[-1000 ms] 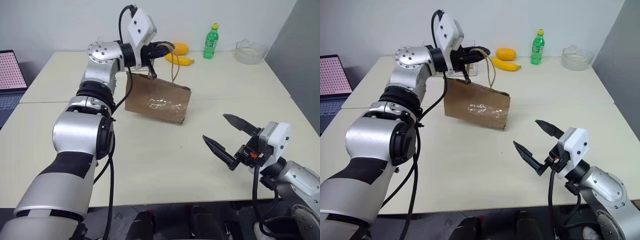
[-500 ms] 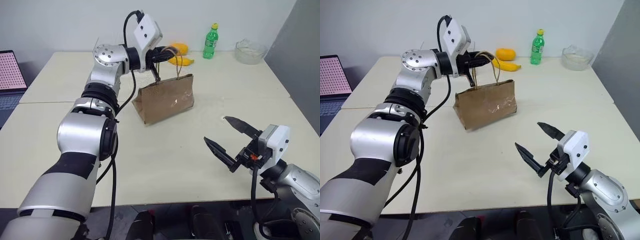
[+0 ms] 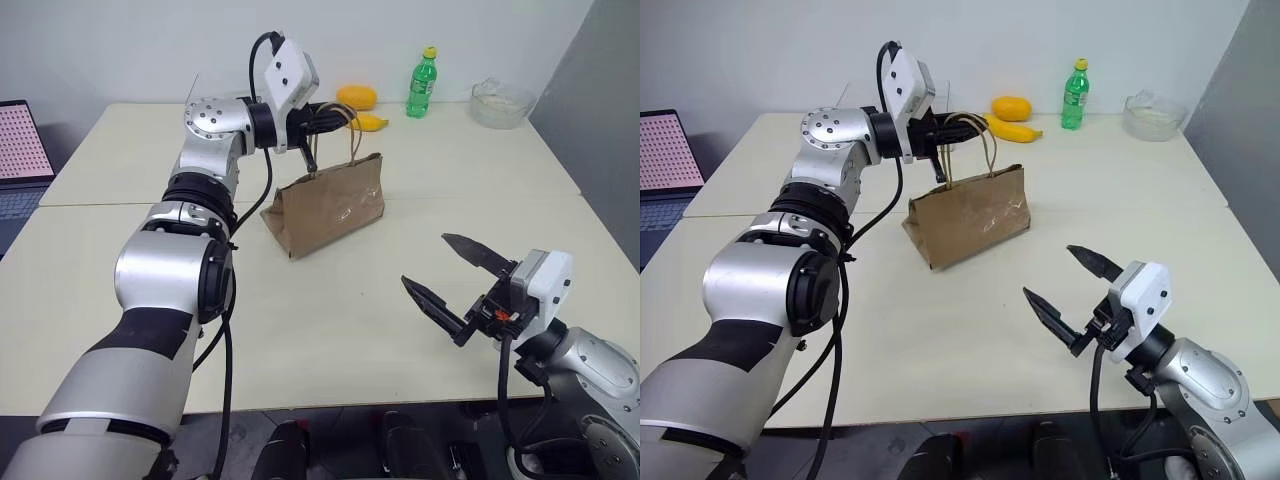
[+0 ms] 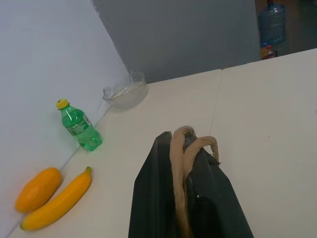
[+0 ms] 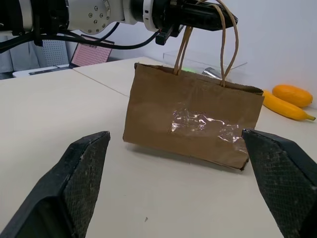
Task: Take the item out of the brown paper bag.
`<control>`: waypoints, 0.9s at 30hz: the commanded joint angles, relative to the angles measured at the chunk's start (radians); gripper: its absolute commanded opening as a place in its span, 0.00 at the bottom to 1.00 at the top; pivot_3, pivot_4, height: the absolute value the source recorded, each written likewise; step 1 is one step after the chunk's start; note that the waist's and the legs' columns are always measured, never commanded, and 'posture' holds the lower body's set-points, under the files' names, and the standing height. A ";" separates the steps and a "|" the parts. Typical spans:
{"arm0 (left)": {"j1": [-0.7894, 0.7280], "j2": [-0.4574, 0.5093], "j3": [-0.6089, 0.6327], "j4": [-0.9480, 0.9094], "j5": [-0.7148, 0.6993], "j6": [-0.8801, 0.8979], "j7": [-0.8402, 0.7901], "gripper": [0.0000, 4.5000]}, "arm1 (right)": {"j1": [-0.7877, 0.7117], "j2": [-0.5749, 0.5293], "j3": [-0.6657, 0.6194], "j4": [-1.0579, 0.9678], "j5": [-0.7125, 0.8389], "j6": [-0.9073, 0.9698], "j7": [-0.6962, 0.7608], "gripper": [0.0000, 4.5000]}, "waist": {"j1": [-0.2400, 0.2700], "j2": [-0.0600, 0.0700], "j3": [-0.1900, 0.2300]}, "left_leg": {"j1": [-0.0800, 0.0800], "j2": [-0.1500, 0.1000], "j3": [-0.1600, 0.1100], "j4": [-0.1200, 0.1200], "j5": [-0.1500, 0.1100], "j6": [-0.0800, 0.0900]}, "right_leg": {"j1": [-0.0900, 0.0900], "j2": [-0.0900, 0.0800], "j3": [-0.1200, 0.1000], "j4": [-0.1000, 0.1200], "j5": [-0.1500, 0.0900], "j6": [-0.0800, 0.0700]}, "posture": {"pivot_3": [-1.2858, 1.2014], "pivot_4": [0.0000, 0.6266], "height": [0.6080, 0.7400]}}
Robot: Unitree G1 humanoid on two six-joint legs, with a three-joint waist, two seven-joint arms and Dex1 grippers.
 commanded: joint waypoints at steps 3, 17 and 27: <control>-0.025 0.019 -0.015 -0.007 0.046 -0.064 0.093 0.00 | -0.017 0.004 0.015 -0.026 -0.003 -0.027 0.004 1.00 | 0.000 0.000 0.000 | 0.000 0.000 0.000 0.000 0.000 0.000 | 0.000 0.000 0.000 0.000 0.000 0.000 | 0.52 0.24 1.00; -0.012 0.033 -0.079 0.024 0.187 -0.118 0.298 0.00 | -0.057 -0.005 0.051 -0.009 -0.022 0.028 -0.028 1.00 | 0.000 0.000 0.000 | 0.000 0.000 0.000 0.002 0.000 0.000 | 0.000 0.000 0.000 0.001 0.000 0.000 | 0.52 0.24 1.00; 0.021 0.049 -0.123 0.035 0.264 -0.142 0.422 0.00 | -0.093 0.003 0.075 0.011 -0.065 0.066 -0.073 1.00 | 0.000 0.000 0.000 | 0.000 0.000 0.000 0.002 0.000 0.000 | 0.000 0.000 0.000 0.001 0.000 0.000 | 0.52 0.24 1.00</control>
